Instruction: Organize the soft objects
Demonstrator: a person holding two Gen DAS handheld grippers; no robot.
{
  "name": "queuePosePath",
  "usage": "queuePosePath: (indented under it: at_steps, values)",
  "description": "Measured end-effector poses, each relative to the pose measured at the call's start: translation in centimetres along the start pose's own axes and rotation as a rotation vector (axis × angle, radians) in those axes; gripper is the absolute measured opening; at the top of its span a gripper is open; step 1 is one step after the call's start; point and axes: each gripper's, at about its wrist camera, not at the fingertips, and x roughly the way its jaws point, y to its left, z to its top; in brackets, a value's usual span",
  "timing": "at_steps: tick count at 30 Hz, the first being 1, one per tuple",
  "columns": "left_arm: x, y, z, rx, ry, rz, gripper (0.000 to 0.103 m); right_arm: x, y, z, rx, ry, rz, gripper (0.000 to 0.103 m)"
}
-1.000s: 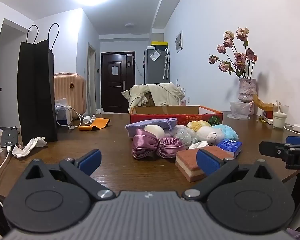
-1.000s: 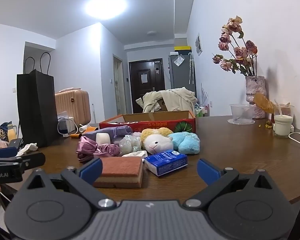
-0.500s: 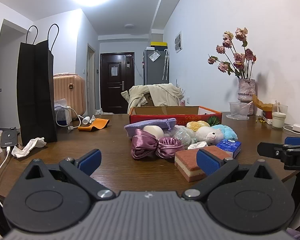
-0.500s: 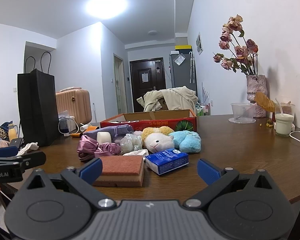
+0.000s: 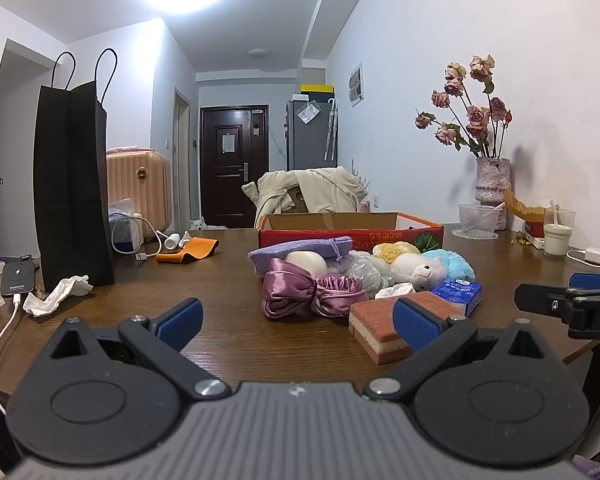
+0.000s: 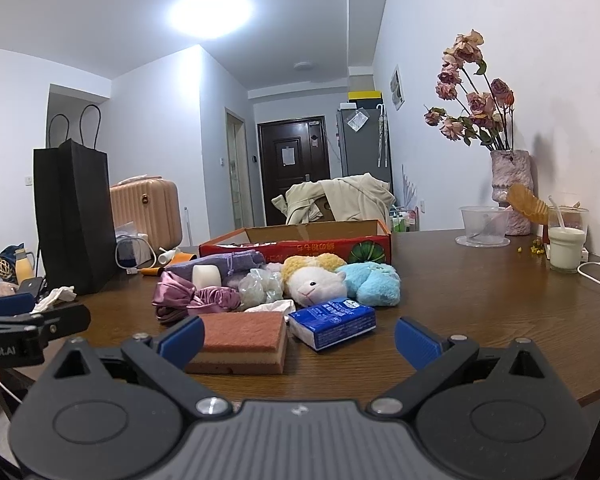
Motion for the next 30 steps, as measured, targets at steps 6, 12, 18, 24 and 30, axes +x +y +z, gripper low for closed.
queuePosePath:
  at_steps: [6, 12, 18, 24, 30]
  values:
    - [0.03, -0.02, -0.03, 0.0, 0.001, 0.0, 0.103, 0.06, 0.05, -0.03, 0.0, -0.001, 0.003, 0.102]
    - [0.05, 0.01, -0.04, 0.0, 0.001, -0.001, 0.103, 0.04, 0.06, -0.06, 0.0, -0.001, 0.003, 0.102]
    - [0.04, -0.01, -0.04, 0.0, 0.001, 0.0, 0.103, 0.05, 0.09, -0.1, -0.003, -0.002, 0.003, 0.102]
    - [0.05, -0.03, -0.04, 0.0, 0.002, -0.001, 0.103, 0.04, 0.1, -0.11, -0.003, -0.003, 0.003, 0.103]
    - [0.05, -0.03, -0.06, 0.0, 0.001, -0.001, 0.103, 0.18, 0.15, -0.05, -0.005, -0.005, 0.003, 0.103]
